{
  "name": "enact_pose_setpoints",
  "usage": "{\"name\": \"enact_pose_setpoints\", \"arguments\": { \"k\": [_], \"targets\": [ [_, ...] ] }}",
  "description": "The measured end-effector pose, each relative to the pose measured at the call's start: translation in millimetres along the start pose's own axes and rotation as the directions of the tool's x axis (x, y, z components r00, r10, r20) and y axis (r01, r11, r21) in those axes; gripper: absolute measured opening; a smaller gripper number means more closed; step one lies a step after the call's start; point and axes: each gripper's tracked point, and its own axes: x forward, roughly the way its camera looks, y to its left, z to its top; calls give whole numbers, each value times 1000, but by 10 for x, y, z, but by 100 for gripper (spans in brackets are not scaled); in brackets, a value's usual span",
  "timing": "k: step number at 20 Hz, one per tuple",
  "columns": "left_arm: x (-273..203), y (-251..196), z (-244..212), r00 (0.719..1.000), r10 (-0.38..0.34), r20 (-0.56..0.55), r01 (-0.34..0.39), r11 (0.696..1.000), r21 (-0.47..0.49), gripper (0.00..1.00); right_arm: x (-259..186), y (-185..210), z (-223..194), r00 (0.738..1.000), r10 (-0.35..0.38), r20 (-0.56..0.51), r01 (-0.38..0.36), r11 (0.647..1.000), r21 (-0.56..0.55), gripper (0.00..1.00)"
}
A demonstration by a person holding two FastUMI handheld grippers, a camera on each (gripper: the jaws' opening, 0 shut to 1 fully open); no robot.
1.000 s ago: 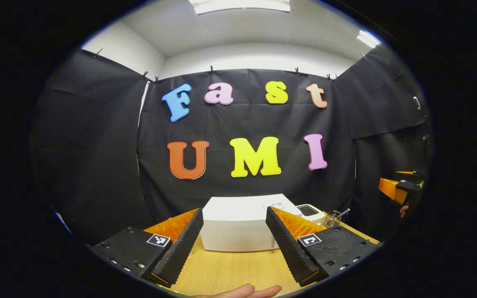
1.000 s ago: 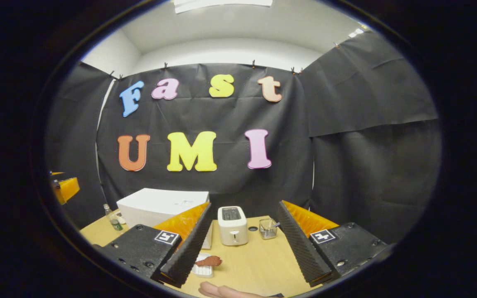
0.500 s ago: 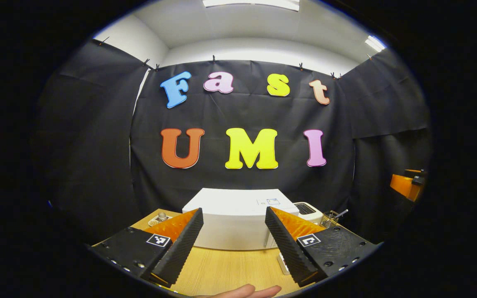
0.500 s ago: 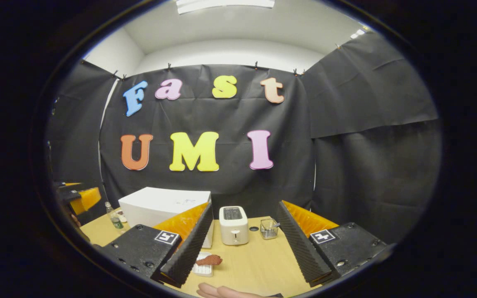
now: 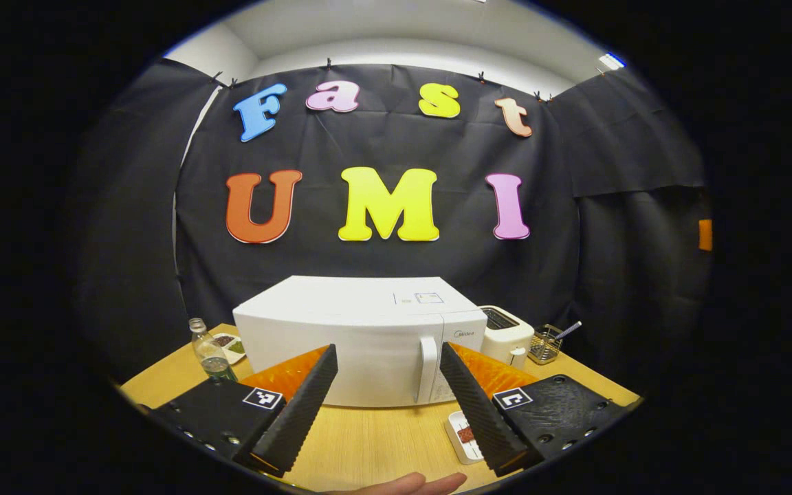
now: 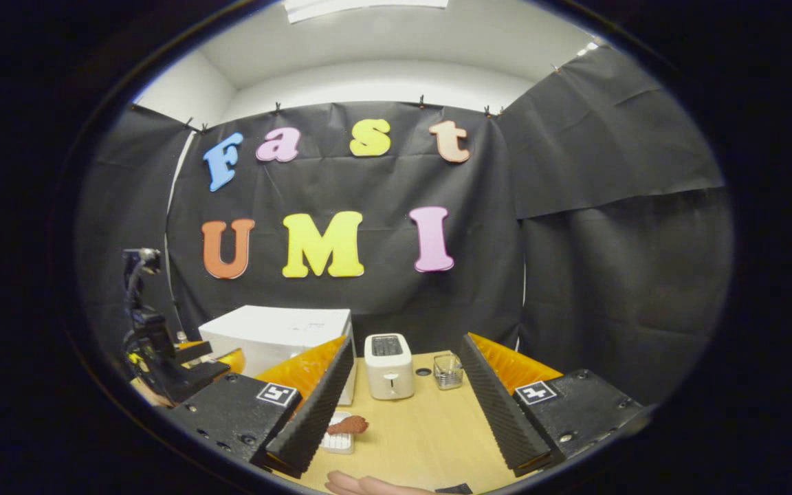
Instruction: Open the microwave oven with the left hand, put the food in, and close the microwave oven.
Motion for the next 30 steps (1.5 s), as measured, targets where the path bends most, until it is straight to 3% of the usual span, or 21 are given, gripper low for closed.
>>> {"name": "enact_pose_setpoints", "arguments": {
  "k": [1,9,10,11,13,14,15,16,17,18,20,21,23,27,30],
  "targets": [
    [103,-19,-130,1000,4,-5,-4,1000,9,95,-11,11,-8,1000,8,2,-8,1000,3,100],
    [805,-303,-901,995,-35,-89,32,999,-30,95,-43,-153,-27,999,12,33,-12,1000,-3,100],
    [883,-346,-930,995,-43,-85,40,998,-40,95,-43,-183,-29,999,9,36,-8,1000,-3,90],
    [952,-396,-967,995,-51,-84,47,998,-44,95,-51,-214,-39,999,7,40,-7,1000,-1,100],
    [1057,-488,-1078,991,-68,-113,63,997,-51,94,-59,-237,-52,999,19,47,-20,1000,1,100],
    [1137,-463,-1090,993,-43,-109,38,998,-51,94,-57,-228,-38,998,33,58,-33,999,5,90],
    [1201,-447,-1104,994,-30,-107,25,998,-53,95,-52,-265,-39,997,34,67,-35,999,9,90],
    [1255,-435,-1109,994,-20,-105,14,998,-61,95,-39,-322,-49,997,29,72,-30,999,13,100],
    [1334,-458,-1103,996,-22,-87,17,998,-65,82,-27,-353,-62,997,27,76,-28,999,16,100],
    [1385,-571,-1063,995,-75,-72,69,995,-77,89,-16,-382,-68,997,23,80,-25,1000,17,100],
    [1426,-526,-1172,992,-46,-115,39,997,-65,58,13,-445,-77,996,14,85,-16,1000,24,100],
    [1448,-518,-1200,991,-30,-127,23,998,-62,34,22,-468,-94,996,10,85,-13,999,30,100],
    [1443,-512,-1210,990,-3,-140,-6,998,-66,32,33,-485,-115,997,7,81,-10,999,40,99],
    [1410,-504,-1235,983,36,-179,-51,995,-82,14,-10,-524,-123,997,0,75,-3,999,36,100],
    [1385,-516,-1262,982,10,-188,-23,997,-71,14,-69,-594,-101,996,-18,84,16,1000,26,100]
  ]
}}
